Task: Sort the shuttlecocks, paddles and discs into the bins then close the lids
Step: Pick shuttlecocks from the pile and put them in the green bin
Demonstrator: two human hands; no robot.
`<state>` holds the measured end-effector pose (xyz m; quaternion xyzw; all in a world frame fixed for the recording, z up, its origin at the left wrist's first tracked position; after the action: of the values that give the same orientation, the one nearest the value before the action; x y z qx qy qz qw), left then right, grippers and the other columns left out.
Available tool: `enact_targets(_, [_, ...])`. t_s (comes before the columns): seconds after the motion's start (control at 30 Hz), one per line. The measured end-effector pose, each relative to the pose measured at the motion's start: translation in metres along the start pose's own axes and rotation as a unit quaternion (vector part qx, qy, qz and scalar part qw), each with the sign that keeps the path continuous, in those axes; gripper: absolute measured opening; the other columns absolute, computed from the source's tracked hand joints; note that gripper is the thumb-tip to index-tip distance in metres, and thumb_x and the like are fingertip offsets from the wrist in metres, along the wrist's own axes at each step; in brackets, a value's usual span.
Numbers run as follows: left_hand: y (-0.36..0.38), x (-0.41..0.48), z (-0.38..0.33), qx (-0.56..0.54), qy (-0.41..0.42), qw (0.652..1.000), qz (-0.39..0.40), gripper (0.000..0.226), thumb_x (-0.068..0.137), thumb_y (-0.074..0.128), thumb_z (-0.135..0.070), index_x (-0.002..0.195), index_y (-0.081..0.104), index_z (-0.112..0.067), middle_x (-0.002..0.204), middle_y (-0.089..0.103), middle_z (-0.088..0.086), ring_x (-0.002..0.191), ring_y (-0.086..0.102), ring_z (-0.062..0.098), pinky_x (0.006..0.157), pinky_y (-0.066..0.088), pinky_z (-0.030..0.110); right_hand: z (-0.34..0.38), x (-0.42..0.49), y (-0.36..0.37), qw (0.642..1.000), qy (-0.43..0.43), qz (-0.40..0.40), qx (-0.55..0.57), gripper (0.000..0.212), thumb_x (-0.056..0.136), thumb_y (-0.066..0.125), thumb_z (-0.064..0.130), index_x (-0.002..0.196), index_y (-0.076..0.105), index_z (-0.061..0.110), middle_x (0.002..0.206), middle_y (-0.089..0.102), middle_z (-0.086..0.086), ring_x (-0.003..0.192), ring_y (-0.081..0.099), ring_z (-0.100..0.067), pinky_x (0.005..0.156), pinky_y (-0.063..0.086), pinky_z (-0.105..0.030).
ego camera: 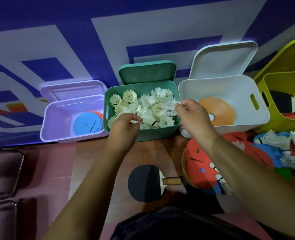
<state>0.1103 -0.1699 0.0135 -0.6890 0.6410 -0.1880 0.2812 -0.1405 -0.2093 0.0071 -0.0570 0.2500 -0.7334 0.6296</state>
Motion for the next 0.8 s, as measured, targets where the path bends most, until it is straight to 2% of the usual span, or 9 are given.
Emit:
enact_targets(0.13, [0.011, 0.003, 0.005, -0.028, 0.000, 0.999, 0.036, 0.016, 0.097, 0.064, -0.016, 0.100, 0.074, -0.028, 0.088, 0.066, -0.012, 0.064, 0.058, 0.000, 0.060, 0.041, 0.022, 0.004, 0.000, 0.008, 0.998, 0.004, 0.035, -0.058, 0.050, 0.090, 0.060, 0.071, 0.121, 0.069, 0.032, 0.092, 0.069, 0.012, 0.083, 0.068, -0.016, 0.081, 0.058, -0.036])
enact_targets(0.17, [0.012, 0.002, 0.006, -0.034, 0.005, 0.999, 0.041, 0.015, 0.097, 0.065, -0.015, 0.099, 0.075, -0.027, 0.087, 0.065, -0.014, 0.063, 0.057, -0.001, 0.061, 0.041, 0.022, 0.003, -0.001, 0.009, 0.996, 0.002, 0.042, -0.074, 0.051, 0.091, 0.060, 0.071, 0.122, 0.069, 0.031, 0.093, 0.067, 0.013, 0.084, 0.066, -0.014, 0.081, 0.056, -0.035])
enact_targets(0.3, [0.017, 0.003, 0.013, -0.051, 0.015, 0.997, 0.056, 0.014, 0.097, 0.067, -0.015, 0.098, 0.075, -0.027, 0.085, 0.065, -0.018, 0.064, 0.057, -0.004, 0.064, 0.041, 0.018, -0.004, -0.005, 0.007, 0.995, 0.006, 0.033, -0.089, 0.021, 0.098, 0.060, 0.044, 0.109, 0.074, 0.031, 0.086, 0.063, 0.016, 0.082, 0.059, -0.011, 0.080, 0.047, -0.028])
enact_targets(0.4, [0.021, 0.004, 0.016, -0.057, 0.025, 0.995, 0.077, 0.012, 0.098, 0.068, -0.018, 0.098, 0.075, -0.028, 0.086, 0.067, -0.017, 0.066, 0.059, 0.000, 0.065, 0.043, 0.018, -0.012, -0.009, 0.005, 0.994, 0.023, 0.014, -0.103, 0.017, 0.099, 0.060, 0.035, 0.103, 0.076, 0.030, 0.098, 0.073, 0.008, 0.087, 0.064, -0.012, 0.084, 0.051, -0.028])
enact_targets(0.47, [0.026, 0.004, 0.014, -0.066, 0.029, 0.993, 0.098, 0.013, 0.098, 0.067, -0.018, 0.099, 0.075, -0.028, 0.085, 0.070, -0.014, 0.068, 0.062, 0.004, 0.063, 0.045, 0.016, -0.017, -0.015, 0.003, 0.995, 0.033, 0.003, -0.097, 0.016, 0.098, 0.061, 0.032, 0.096, 0.076, 0.028, 0.088, 0.074, 0.006, 0.071, 0.063, -0.010, 0.076, 0.054, -0.026])
enact_targets(0.53, [0.035, 0.002, 0.010, -0.072, 0.043, 0.989, 0.123, 0.013, 0.099, 0.067, -0.017, 0.101, 0.076, -0.025, 0.084, 0.070, -0.014, 0.070, 0.063, -0.001, 0.062, 0.043, 0.009, -0.022, -0.024, -0.003, 0.996, 0.035, -0.011, -0.086, 0.018, 0.099, 0.060, 0.026, 0.090, 0.076, 0.024, 0.075, 0.071, 0.005, 0.052, 0.057, -0.002, 0.065, 0.049, -0.015])
enact_targets(0.57, [0.043, -0.001, 0.007, -0.077, 0.051, 0.986, 0.142, 0.012, 0.099, 0.066, -0.017, 0.102, 0.076, -0.024, 0.083, 0.070, -0.015, 0.069, 0.062, -0.004, 0.062, 0.042, 0.008, -0.026, -0.029, -0.010, 0.996, 0.032, -0.023, -0.082, 0.019, 0.098, 0.060, 0.026, 0.090, 0.077, 0.023, 0.073, 0.070, 0.006, 0.050, 0.056, -0.001, 0.065, 0.048, -0.014])
enact_targets(0.67, [0.065, -0.009, 0.000, -0.101, 0.058, 0.976, 0.184, 0.012, 0.100, 0.066, -0.014, 0.102, 0.076, -0.021, 0.081, 0.070, -0.014, 0.067, 0.061, -0.008, 0.065, 0.042, 0.008, -0.034, -0.043, -0.026, 0.995, 0.048, -0.042, -0.081, 0.021, 0.090, 0.056, 0.036, 0.089, 0.077, 0.030, 0.074, 0.072, 0.012, 0.062, 0.063, -0.011, 0.067, 0.054, -0.031])
enact_targets(0.8, [0.107, -0.026, -0.017, -0.074, 0.087, 0.960, 0.256, 0.014, 0.099, 0.065, -0.014, 0.099, 0.076, -0.024, 0.096, 0.075, -0.015, 0.089, 0.067, -0.005, 0.078, 0.044, 0.004, -0.063, -0.067, -0.062, 0.989, 0.091, -0.090, -0.073, 0.020, 0.090, 0.058, 0.033, 0.081, 0.074, 0.024, 0.070, 0.071, 0.006, 0.064, 0.065, -0.020, 0.069, 0.058, -0.039])
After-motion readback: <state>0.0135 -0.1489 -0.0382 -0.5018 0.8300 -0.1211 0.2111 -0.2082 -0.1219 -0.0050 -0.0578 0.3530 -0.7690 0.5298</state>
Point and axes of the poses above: each hand's wrist, its own x-axis towards the middle knuckle, its own y-axis out of the palm, z = x × y, the point moved 4 cm from there along x, towards the middle knuckle
